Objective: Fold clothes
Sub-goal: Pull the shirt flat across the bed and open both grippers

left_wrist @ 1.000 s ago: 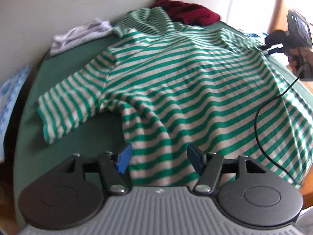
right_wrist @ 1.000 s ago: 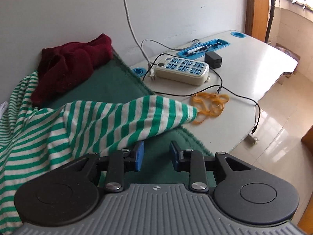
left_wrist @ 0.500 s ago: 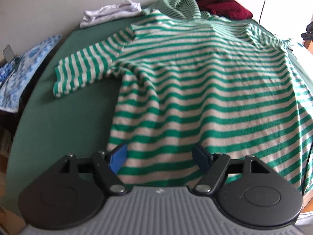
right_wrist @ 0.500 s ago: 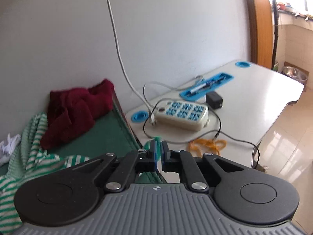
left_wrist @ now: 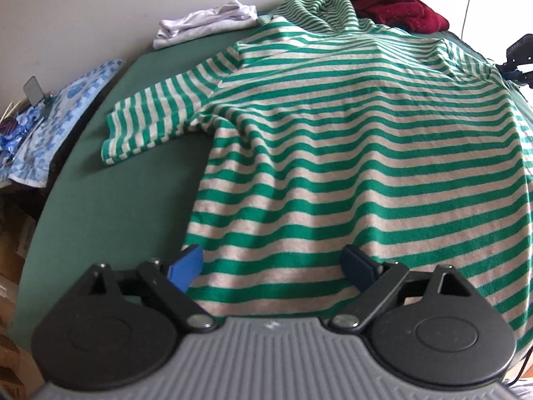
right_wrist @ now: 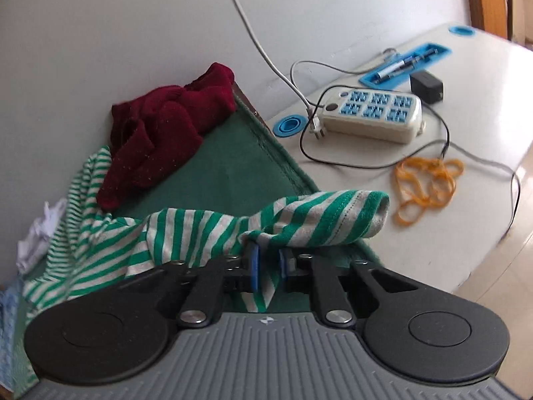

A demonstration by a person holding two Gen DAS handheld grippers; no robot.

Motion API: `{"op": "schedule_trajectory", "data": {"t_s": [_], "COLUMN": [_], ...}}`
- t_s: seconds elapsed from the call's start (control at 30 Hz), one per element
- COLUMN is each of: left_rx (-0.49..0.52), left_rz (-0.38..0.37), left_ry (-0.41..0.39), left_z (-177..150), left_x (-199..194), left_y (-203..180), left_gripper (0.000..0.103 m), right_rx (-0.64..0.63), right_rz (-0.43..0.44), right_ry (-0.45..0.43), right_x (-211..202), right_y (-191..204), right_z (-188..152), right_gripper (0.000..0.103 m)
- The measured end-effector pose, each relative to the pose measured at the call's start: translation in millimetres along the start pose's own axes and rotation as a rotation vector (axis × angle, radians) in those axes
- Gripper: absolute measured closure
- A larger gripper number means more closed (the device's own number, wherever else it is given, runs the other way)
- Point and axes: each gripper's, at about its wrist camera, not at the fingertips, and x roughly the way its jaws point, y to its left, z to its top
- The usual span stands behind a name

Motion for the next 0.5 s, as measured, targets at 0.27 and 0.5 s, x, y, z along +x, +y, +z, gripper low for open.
{"op": "schedule_trajectory", "data": {"t_s": [0.27,0.5], "left_rx": [-0.001,-0.006], "left_rz": [-0.02,-0.029], "left_ry": [0.0,-0.003], "left_z": [-0.8,-1.0], "left_x": [1.8,3.9], "left_y": [5.2,7.7], "left_gripper": [0.007,0.005], "right_rx": [-0.517,-0.151], "right_rz": [-0.29,0.014], "right_ry": [-0.121,0.09], "right_x": [-63.5,-64.8], "right_y": [36.3,-19.5], "right_z": [7.5,-15.9], "right_gripper": [0.084,0.077]}}
